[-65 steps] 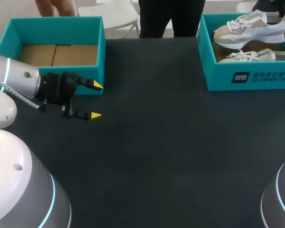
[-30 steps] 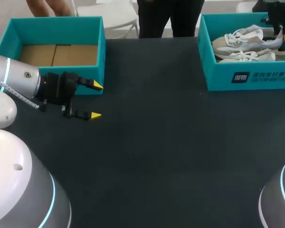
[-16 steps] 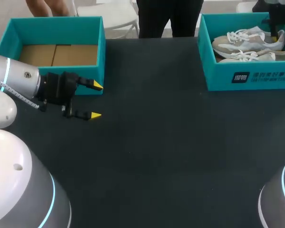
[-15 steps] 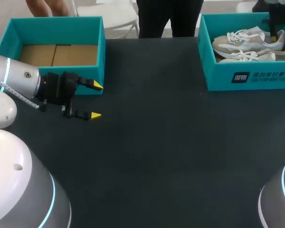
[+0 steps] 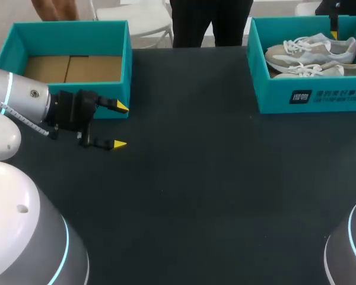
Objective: Take the shoe out of the shoebox, open the shoe tongue, remove and reinsert the insole, then place the shoe into the shoebox
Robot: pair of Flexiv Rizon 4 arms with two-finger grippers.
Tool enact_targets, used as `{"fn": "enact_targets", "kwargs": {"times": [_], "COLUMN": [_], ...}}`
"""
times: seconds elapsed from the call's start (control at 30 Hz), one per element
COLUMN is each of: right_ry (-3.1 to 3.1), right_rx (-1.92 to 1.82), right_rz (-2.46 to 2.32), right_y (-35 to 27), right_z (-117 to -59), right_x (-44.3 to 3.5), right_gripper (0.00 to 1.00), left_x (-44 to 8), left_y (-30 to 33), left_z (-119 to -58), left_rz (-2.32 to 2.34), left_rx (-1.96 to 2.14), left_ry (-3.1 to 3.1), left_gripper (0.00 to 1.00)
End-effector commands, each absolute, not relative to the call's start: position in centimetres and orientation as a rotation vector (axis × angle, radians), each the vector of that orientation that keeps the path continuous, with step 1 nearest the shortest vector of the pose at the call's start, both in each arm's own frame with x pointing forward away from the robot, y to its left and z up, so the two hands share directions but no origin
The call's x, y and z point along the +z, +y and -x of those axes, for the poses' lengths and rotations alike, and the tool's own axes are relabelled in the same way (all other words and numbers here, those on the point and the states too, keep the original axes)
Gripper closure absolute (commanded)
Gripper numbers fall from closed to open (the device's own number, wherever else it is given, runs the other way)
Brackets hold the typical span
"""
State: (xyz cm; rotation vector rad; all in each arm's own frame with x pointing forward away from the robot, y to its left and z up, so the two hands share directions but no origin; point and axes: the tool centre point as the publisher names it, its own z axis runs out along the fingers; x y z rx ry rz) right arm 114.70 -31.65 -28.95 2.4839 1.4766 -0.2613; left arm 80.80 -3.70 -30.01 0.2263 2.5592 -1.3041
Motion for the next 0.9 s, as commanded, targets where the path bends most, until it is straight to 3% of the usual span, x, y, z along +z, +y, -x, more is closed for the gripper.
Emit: {"fn": "enact_targets", "kwargs": {"times": [0.03, 0.47, 0.9], "right_ry": [1.461, 1.424, 1.424], "right_rx": [-0.184, -0.086, -0.086], "right_rz": [-2.452, -2.519, -2.519], "right_y": [-30.3, -26.4, -26.4], "right_z": [-110.9, -105.8, -105.8], "right_x": [-25.9, -21.1, -21.1], "right_gripper": [0.0, 0.0, 0.0], "left_x": [-30.0, -30.0, -30.0], "left_y": [-3.7, -3.7, -3.7], "left_z": [-80.7, -80.7, -80.7], "left_rz": [-0.226, -0.226, -0.226], "left_rx": [-1.3, -1.3, -1.3], "left_ry": [2.562, 2.562, 2.562], "left_gripper": [0.0, 0.0, 0.0]}}
